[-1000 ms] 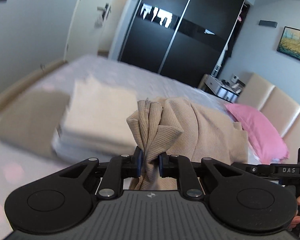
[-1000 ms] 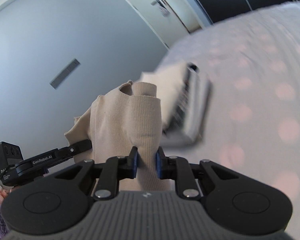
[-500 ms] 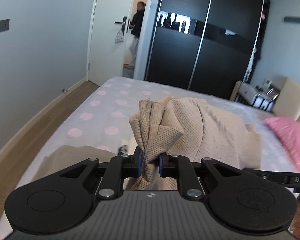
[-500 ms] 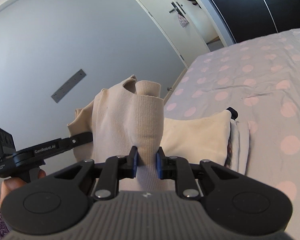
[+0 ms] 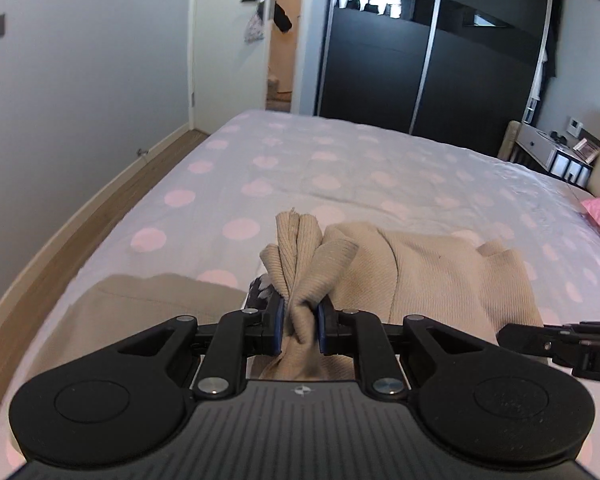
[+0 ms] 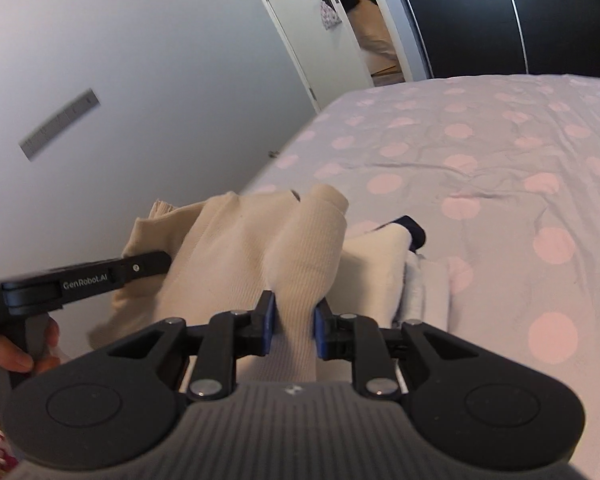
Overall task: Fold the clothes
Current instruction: 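Carry the folded sweater with both grippers toward the clothes stack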
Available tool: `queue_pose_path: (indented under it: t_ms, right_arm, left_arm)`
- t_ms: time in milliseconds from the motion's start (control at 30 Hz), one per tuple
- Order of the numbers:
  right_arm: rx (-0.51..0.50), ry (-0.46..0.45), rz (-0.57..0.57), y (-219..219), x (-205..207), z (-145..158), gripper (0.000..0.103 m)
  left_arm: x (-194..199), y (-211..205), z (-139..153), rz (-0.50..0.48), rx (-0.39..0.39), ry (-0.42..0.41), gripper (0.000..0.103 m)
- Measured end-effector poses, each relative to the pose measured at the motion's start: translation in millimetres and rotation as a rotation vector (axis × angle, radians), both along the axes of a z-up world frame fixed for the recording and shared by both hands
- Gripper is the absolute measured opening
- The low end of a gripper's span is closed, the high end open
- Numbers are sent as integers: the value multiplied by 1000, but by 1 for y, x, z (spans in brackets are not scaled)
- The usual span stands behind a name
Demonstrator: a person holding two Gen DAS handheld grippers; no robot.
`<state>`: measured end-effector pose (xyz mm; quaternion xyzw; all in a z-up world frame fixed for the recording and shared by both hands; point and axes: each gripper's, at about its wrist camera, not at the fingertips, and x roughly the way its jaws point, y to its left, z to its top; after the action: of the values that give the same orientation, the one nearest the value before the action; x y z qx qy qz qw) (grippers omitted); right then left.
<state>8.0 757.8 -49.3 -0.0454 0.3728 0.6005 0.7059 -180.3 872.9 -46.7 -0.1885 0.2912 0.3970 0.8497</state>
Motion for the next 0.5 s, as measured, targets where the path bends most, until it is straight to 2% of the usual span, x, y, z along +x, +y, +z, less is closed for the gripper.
queue_pose_path:
  t_ms: [100, 233, 333, 400, 500]
  right_arm:
    - [-51, -51, -4, 15, -3, -9, 24]
    - [-124, -118, -11, 28, -10, -15, 30]
    - [-148, -226, -27, 31, -17, -11, 44]
    - [-143, -322, -40, 26, -21, 1, 45]
    - [-96, -363, -33, 15, -16, 21, 44]
  left_arm:
    - [-4, 11, -12, 36, -29, -2, 17]
    - [-5, 14, -13, 74, -36, 25, 27]
    - [-11, 7, 3, 78, -16, 23, 28]
    - [-17, 1, 18, 83, 26, 27, 28]
    - [-25, -10, 43, 77, 56, -18, 28]
